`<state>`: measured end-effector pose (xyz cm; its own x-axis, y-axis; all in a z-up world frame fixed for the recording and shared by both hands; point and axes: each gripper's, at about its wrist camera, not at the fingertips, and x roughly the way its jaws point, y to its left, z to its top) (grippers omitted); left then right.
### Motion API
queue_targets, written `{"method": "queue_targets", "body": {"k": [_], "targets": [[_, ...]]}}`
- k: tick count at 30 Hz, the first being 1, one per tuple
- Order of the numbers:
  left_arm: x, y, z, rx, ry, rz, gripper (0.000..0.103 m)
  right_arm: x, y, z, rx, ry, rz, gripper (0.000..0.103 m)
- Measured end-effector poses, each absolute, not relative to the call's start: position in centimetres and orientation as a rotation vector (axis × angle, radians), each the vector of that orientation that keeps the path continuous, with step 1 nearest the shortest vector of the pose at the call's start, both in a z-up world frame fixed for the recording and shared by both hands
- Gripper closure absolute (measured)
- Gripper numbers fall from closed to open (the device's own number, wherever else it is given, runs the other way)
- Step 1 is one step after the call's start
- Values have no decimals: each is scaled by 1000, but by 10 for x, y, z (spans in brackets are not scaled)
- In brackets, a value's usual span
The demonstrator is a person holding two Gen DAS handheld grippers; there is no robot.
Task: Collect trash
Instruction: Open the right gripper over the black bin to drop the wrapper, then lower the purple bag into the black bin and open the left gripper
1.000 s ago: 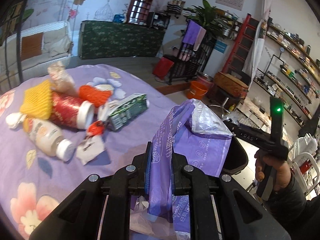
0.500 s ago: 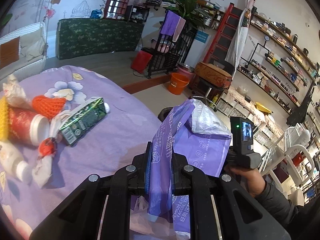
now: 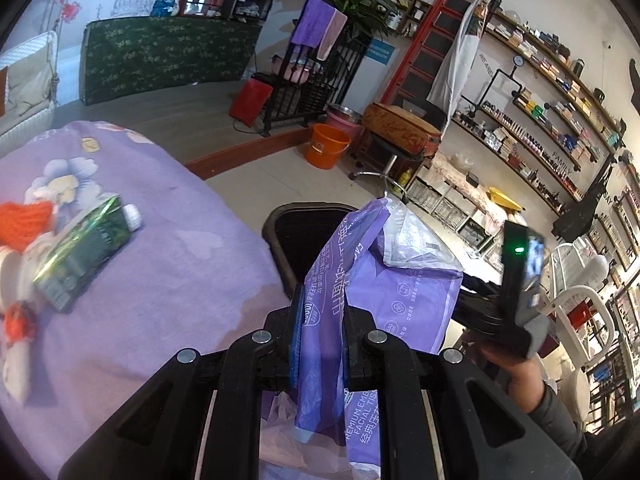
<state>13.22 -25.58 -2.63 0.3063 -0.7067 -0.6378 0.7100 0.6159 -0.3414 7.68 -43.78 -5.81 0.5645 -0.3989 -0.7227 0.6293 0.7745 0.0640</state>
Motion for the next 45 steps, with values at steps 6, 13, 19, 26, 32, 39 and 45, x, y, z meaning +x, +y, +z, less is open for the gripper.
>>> {"method": "queue_targets", "body": {"k": [6,13,19,26,32,39,45], "targets": [[139,-308,-37,21,915,-973,89,46,-452,-30,323,662,-707,28],[143,-356,-58,7,1039,-985,89,18,-475,-17,357,614,-776,27],[140,-372,-68,36,1087,-960,83,10,-486,-16,364,611,-799,27],[129,-363,-64,40,1002,-993,23,9,-492,-16,377,614,-805,27],[110,-336,-48,80,897,-987,15,13,-488,-14,381,610,-781,22],[98,-302,-34,110,809,-946,11,36,-464,-16,363,640,-696,22],[100,-263,-27,60,794,-862,9,60,-427,-19,325,664,-586,21]]}}
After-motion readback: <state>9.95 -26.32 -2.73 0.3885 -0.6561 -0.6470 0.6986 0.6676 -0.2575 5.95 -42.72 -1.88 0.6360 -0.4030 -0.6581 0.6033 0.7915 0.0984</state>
